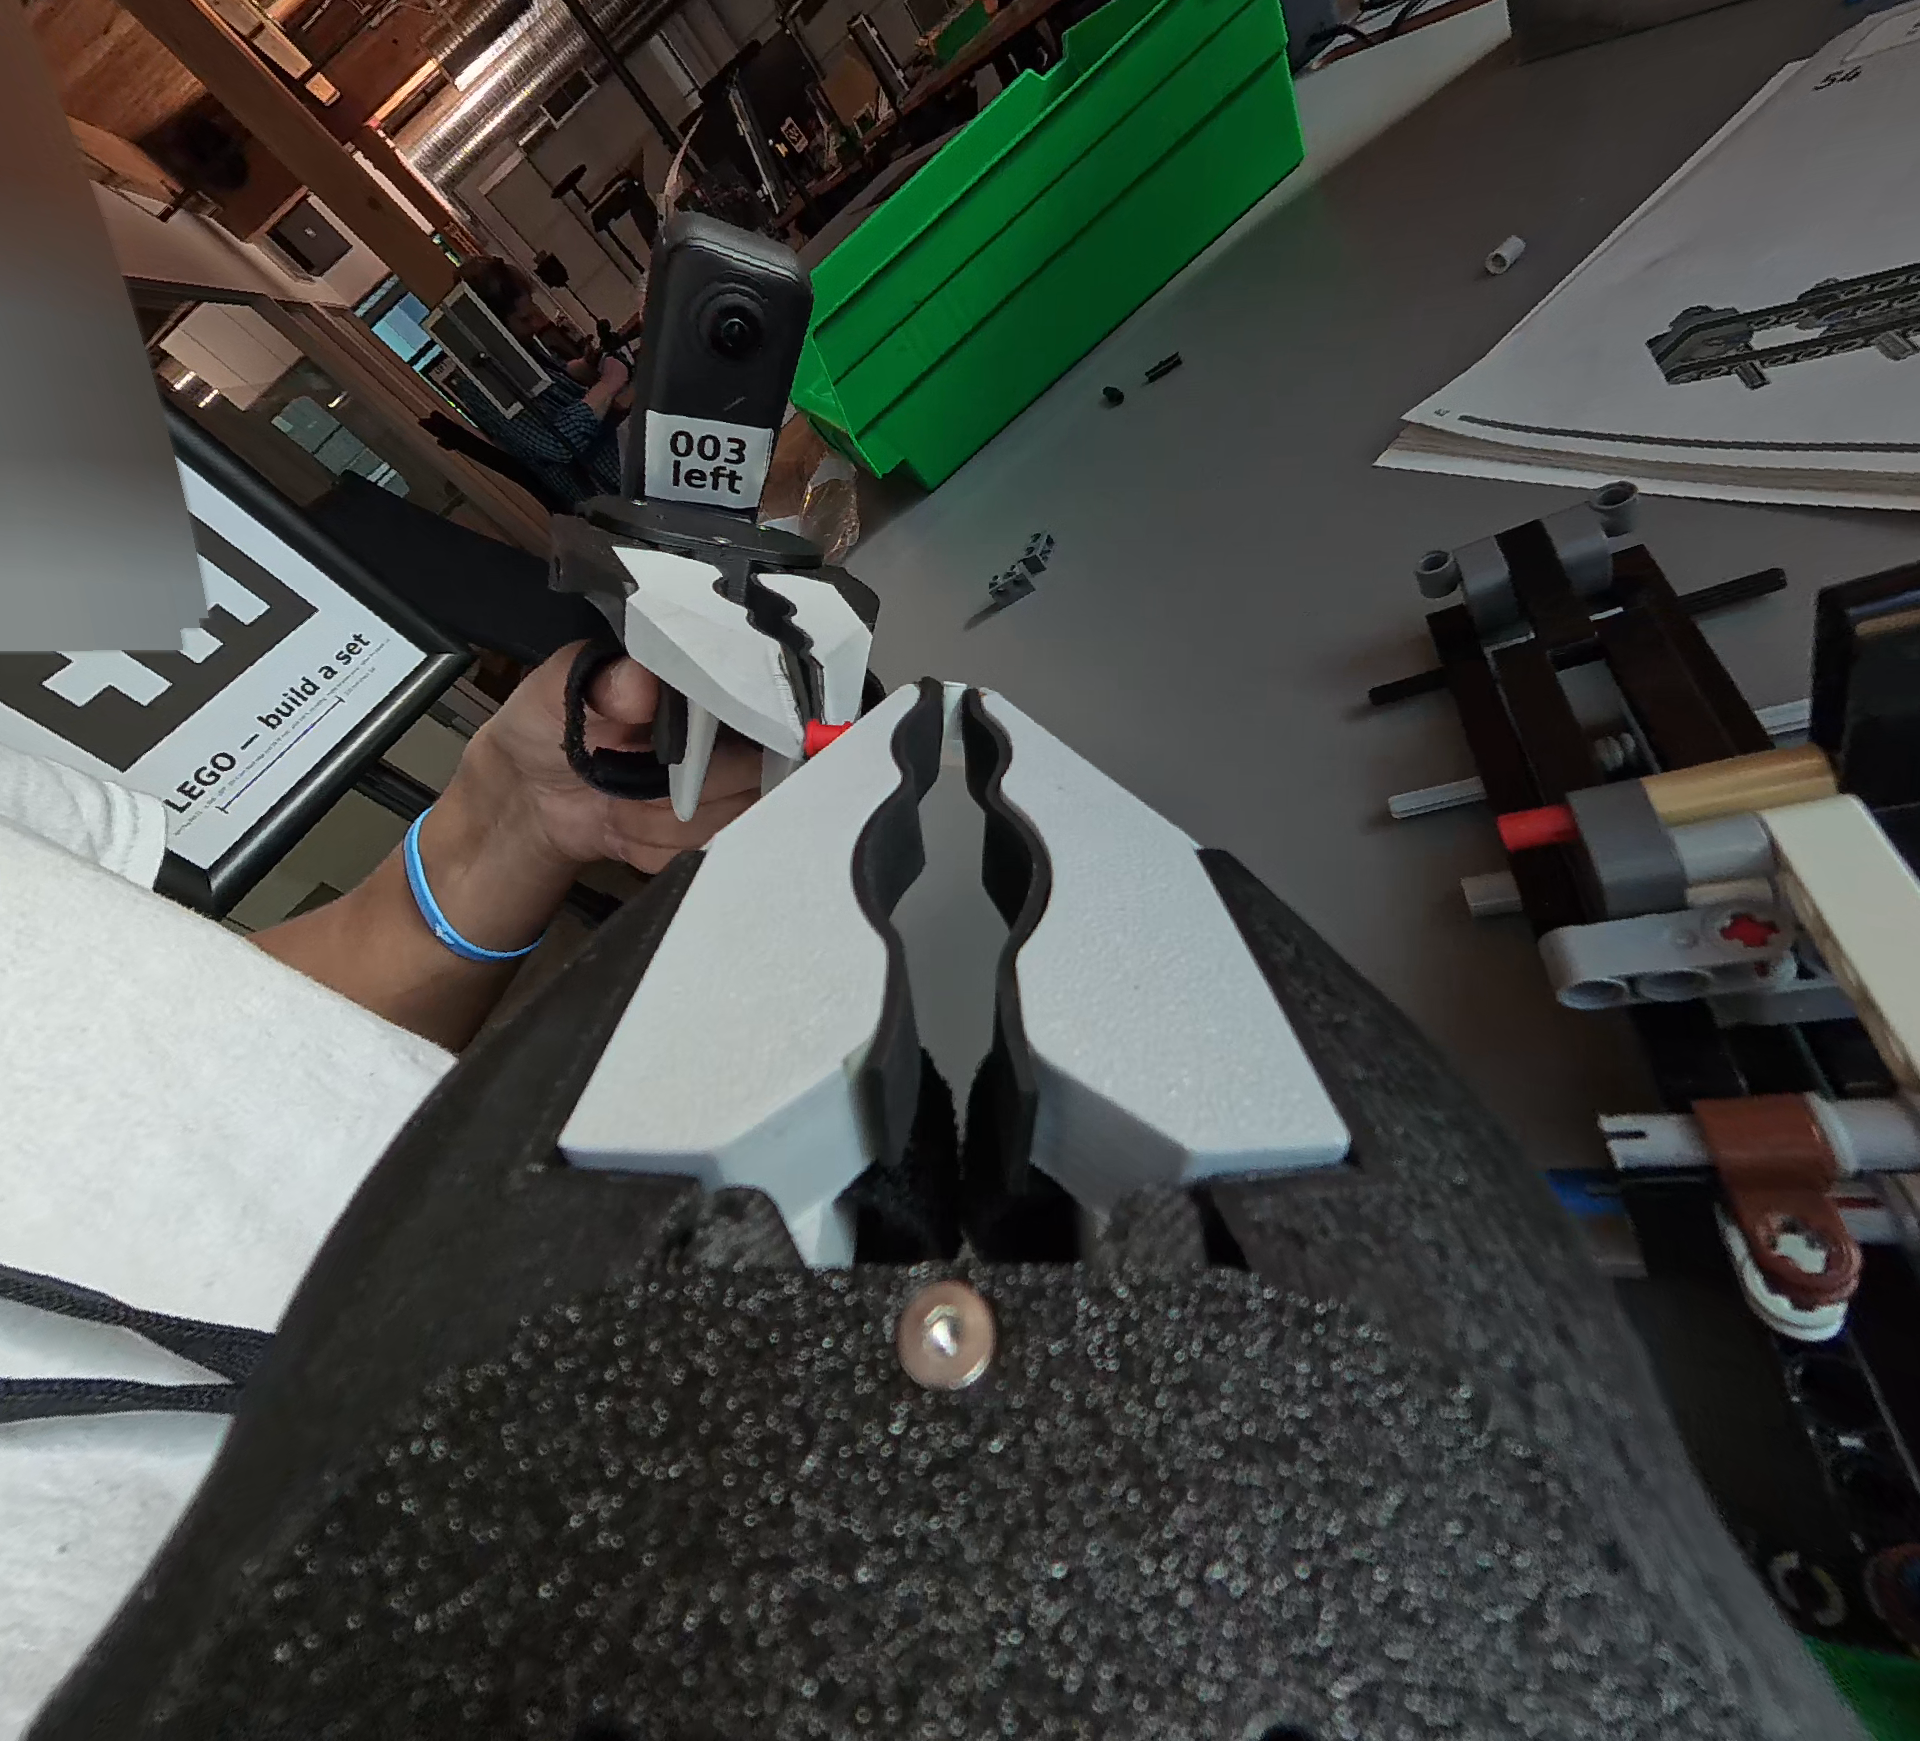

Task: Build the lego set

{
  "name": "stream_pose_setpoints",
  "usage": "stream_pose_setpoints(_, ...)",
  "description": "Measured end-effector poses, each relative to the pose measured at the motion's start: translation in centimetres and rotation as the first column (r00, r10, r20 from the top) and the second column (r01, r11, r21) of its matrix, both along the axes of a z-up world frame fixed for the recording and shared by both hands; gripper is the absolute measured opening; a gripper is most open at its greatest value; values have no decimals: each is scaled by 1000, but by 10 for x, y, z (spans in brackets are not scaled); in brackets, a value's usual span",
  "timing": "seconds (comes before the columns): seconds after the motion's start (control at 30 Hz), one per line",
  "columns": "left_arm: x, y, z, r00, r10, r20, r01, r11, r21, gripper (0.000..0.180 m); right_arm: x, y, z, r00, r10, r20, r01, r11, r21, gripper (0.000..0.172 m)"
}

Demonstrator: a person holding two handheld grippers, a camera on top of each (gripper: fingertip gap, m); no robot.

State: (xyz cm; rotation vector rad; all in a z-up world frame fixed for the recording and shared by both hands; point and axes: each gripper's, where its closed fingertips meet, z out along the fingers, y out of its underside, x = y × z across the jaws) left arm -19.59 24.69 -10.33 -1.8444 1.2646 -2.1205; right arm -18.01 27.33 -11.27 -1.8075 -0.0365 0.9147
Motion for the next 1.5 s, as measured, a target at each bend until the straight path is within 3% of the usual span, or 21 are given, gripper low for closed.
stream_pose_setpoints(0.37,1,7,8,998,31,52,-26,994,-102,0,-5,-6,-1,994,-4,-109,0,999,-34,2)
stream_pose_setpoints(0.57,-2,1,3,999,3,55,-5,999,35,0,1,-3,-2,980,-18,-196,2,996,-84,2)
stream_pose_setpoints(0.87,1,-1,-3,999,27,41,-31,995,97,0,8,1,-7,987,-69,-147,55,994,-94,2)
stream_pose_setpoints(0.93,-2,7,-12,997,80,-3,-78,982,172,0,12,2,-11,992,-95,-80,87,992,-94,2)
stream_pose_setpoints(1.1,-22,5,-50,969,192,-156,-73,825,561,8,14,2,-12,992,-125,27,126,991,-54,3)
stream_pose_setpoints(1.27,-22,-4,-70,894,394,-214,-162,729,665,26,13,0,-12,988,-140,56,142,989,-34,3)
stream_pose_setpoints(1.4,-19,8,-75,810,552,-196,-220,597,771,21,13,-2,-10,991,-130,20,131,991,-31,3)
stream_pose_setpoints(1.5,-20,15,-76,795,575,-193,-206,555,806,22,11,-4,-8,994,-107,4,107,994,-21,3)
